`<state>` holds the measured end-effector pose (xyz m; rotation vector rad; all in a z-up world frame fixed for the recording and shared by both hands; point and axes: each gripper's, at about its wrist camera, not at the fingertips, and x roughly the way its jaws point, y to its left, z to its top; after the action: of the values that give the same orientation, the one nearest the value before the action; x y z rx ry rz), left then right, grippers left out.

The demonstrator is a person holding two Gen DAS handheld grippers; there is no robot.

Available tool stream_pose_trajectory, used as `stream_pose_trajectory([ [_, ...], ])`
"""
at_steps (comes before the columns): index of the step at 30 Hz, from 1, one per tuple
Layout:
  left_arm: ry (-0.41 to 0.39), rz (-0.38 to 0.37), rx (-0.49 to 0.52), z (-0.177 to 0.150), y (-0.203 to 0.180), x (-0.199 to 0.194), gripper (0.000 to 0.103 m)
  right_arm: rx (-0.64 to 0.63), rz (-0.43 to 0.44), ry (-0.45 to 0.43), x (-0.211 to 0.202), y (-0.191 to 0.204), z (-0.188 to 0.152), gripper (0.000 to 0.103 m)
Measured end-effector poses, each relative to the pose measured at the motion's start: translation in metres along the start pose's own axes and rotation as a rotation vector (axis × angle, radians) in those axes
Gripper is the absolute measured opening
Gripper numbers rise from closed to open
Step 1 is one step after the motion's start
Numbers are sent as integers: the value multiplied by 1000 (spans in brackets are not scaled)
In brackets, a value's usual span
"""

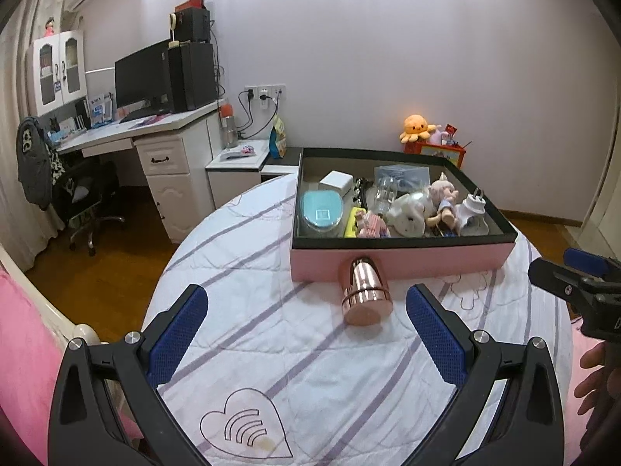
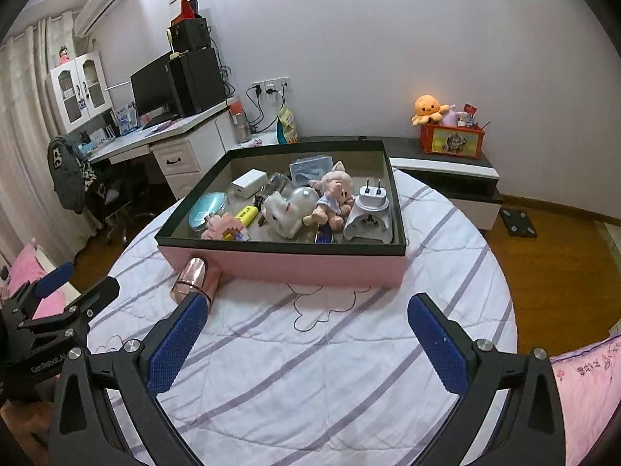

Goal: Organize rigid objects
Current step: 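Withdraw both tools and move the left tool toward the copper cup, then grasp the copper cup with the left tool and lift it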

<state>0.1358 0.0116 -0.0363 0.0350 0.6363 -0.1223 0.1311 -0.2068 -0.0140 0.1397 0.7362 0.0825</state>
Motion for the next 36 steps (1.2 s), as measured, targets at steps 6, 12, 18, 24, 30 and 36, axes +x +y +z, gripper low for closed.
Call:
stream_pose_trajectory([
  [6, 2, -3, -1, -1, -1, -1, 103, -2, 0, -9, -2, 1, -1, 103],
  [12, 29, -7, 10, -2, -9, 9, 103, -1, -3, 0, 1, 1, 0, 103],
  [18, 93, -15, 27, 0, -22, 40, 103, -2, -10, 17, 12, -6, 4, 103],
  [24, 175, -18, 43, 0, -35, 79, 103, -8, -46, 50, 34, -21, 14, 103],
  [30, 213, -16, 47, 2, -41, 103, 102, 62, -92, 80, 70, -57, 42, 103],
  [36, 247, -34, 48, 0, -46, 118, 92, 102, -121, 161, 104, -83, 54, 95],
])
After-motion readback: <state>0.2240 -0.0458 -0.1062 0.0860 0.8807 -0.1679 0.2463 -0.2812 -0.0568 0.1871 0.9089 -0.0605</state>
